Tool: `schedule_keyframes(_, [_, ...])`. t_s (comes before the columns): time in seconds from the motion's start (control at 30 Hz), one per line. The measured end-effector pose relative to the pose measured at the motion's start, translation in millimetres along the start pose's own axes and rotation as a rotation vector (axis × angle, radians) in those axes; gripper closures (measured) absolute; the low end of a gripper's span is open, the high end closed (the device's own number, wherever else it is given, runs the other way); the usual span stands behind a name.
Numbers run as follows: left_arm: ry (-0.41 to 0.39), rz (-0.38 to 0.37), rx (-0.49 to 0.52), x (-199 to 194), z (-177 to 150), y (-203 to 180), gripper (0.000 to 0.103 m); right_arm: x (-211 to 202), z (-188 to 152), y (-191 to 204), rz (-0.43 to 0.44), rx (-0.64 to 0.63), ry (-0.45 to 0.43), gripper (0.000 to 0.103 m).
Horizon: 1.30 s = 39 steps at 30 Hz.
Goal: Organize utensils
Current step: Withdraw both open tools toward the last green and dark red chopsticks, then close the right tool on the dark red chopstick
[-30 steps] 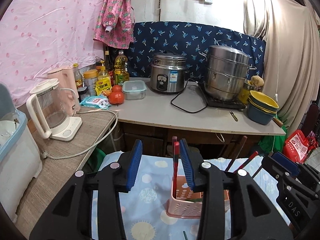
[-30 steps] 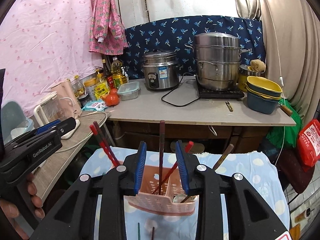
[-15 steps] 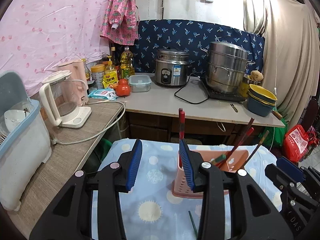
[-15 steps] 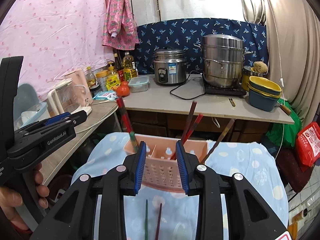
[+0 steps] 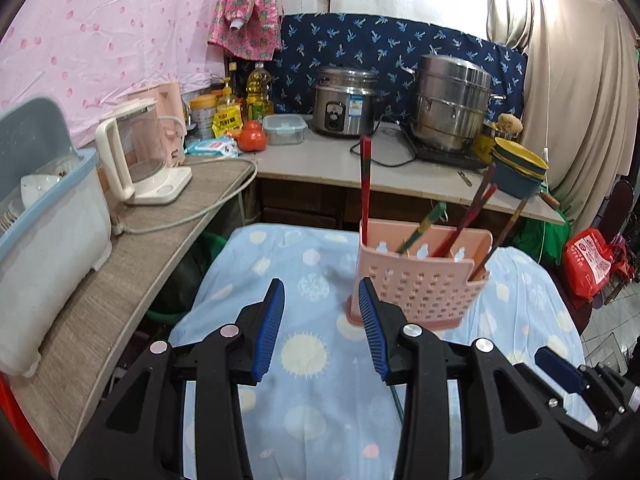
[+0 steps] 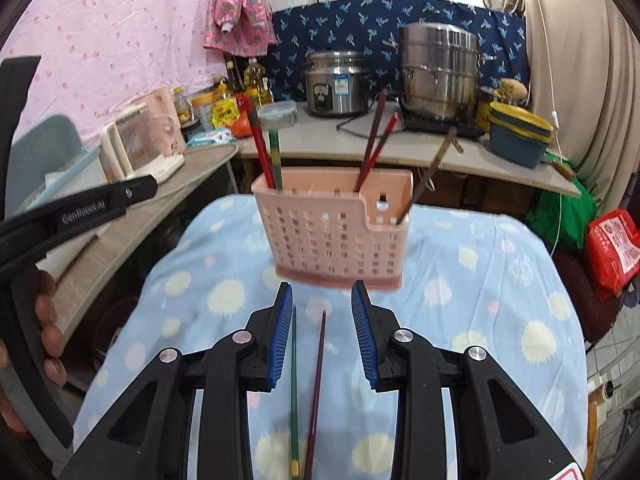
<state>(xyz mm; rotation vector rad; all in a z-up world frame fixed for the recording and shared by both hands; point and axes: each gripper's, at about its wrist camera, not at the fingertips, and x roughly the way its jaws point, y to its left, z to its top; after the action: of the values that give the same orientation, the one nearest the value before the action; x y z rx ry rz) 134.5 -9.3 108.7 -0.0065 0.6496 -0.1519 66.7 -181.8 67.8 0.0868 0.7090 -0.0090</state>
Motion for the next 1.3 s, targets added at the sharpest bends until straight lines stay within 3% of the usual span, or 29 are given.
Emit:
schedule_keyframes(0.27, [0.083,0.007,0.02,3,-48,-3,0.066,11,-59,2,-0.02,-0.007,0.109,0.073])
schedule_keyframes(0.63, [0.182,0.033,0.039,10,-106,-5,0.066,23,-114,-3,-0.053,0.008,0.198,0.073])
schedule_keyframes(1.1, [0.288,0.056,0.049,26,-161,-2,0.066,41,-146,-7,-0.052,0.024,0.286,0.073])
schedule_keyframes(1.3, [0.304,0.051,0.057,28,-169,-5,0.066,42,-149,2,-0.028,0.01,0.294,0.073])
